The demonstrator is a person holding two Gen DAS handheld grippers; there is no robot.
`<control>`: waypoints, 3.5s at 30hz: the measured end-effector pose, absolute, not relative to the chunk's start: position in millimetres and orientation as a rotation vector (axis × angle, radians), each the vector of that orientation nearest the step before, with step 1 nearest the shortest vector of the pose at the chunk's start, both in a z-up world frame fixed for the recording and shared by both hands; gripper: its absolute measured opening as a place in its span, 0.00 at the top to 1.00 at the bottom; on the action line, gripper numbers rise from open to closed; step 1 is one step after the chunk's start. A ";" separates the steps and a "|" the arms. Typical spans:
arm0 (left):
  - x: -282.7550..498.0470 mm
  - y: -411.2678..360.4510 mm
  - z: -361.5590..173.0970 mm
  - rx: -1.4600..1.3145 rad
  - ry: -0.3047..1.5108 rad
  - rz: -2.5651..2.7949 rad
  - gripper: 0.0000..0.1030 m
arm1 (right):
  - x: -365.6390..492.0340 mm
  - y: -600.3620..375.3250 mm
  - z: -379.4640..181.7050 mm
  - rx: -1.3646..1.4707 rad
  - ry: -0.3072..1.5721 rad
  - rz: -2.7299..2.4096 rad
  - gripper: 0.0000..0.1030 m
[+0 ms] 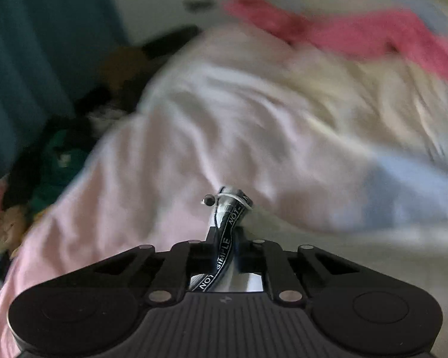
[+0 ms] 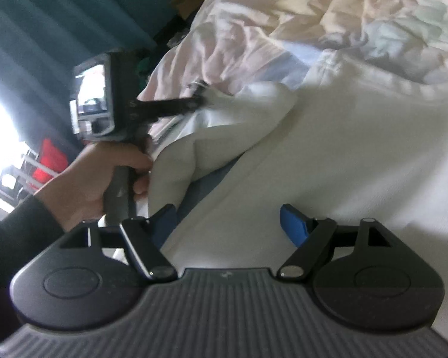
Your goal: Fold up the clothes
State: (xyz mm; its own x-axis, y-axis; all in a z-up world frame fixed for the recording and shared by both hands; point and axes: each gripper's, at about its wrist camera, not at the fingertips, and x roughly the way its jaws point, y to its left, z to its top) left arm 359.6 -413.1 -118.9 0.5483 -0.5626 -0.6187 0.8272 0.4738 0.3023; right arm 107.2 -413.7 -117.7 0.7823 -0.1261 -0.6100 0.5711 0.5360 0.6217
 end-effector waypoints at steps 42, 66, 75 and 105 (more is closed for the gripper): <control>4.0 273.5 -24.4 -0.680 0.761 0.317 0.21 | 23.0 -430.9 -37.7 0.873 0.440 -0.290 0.23; -24.1 346.6 -62.2 -1.193 0.445 0.376 0.22 | -89.4 -512.1 -142.6 1.577 0.295 -0.772 0.24; 6.3 345.1 -82.1 -1.142 0.583 0.474 0.43 | -36.9 -513.0 -166.6 1.615 0.341 -0.659 0.46; 83.0 349.7 38.7 -1.019 0.411 0.314 0.90 | 22.6 -482.6 -36.2 1.099 0.116 -0.527 0.89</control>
State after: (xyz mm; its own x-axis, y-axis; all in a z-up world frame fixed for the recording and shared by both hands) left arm 83.0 349.7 38.7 0.8803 0.0627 -0.4702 -0.4374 0.4909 -0.7534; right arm 22.6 -482.6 -36.2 0.8719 -0.3485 -0.3439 0.4605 0.3454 0.8177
